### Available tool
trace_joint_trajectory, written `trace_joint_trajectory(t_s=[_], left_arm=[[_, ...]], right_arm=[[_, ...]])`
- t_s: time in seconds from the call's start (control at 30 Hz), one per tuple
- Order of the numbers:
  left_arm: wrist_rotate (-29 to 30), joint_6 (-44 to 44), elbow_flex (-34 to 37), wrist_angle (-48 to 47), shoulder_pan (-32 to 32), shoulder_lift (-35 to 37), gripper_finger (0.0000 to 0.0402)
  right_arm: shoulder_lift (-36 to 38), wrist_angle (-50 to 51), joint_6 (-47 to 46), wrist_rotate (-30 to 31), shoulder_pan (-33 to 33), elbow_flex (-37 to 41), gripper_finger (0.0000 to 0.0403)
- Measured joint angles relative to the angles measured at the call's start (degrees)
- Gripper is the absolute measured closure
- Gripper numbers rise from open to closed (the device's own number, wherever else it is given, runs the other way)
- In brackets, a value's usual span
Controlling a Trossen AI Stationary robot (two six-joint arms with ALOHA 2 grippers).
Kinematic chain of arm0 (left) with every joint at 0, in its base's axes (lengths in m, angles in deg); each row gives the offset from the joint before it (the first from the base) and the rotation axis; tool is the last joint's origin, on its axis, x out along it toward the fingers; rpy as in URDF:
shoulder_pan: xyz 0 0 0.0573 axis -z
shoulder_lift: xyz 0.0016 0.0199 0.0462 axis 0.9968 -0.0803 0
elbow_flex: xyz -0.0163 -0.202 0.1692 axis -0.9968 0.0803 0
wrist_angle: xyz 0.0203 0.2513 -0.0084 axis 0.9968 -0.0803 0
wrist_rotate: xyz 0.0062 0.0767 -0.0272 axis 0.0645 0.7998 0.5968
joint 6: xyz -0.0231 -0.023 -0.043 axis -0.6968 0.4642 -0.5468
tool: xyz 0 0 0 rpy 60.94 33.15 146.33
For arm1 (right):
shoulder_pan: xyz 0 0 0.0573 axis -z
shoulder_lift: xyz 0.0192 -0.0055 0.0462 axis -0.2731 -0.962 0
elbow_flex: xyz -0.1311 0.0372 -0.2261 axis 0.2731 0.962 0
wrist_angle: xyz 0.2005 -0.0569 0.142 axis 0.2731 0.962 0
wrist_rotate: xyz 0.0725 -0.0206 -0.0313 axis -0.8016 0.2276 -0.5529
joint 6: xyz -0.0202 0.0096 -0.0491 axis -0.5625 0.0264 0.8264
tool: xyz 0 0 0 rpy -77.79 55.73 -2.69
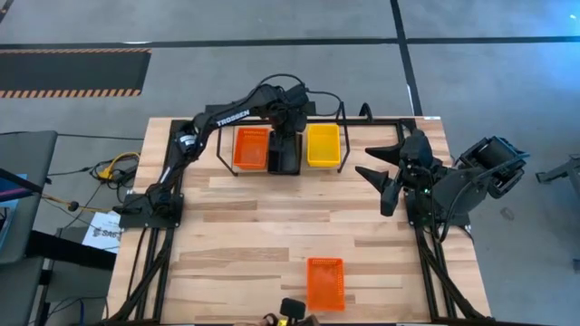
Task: Stack baskets on shelf by color
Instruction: Stack the black basket on the black basket on the shelf, then stack the orange basket on the orange basket on the shelf
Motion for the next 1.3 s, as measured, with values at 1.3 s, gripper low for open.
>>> trace_joint_trajectory(t_s=[1.3], left_arm=[[12.4, 0.0, -6.4, -0.5, 5.5, 0.4, 0.0274]], right_arm=[[0.2, 0.1, 1.8, 0.0, 0.0, 0.0, 0.0143]])
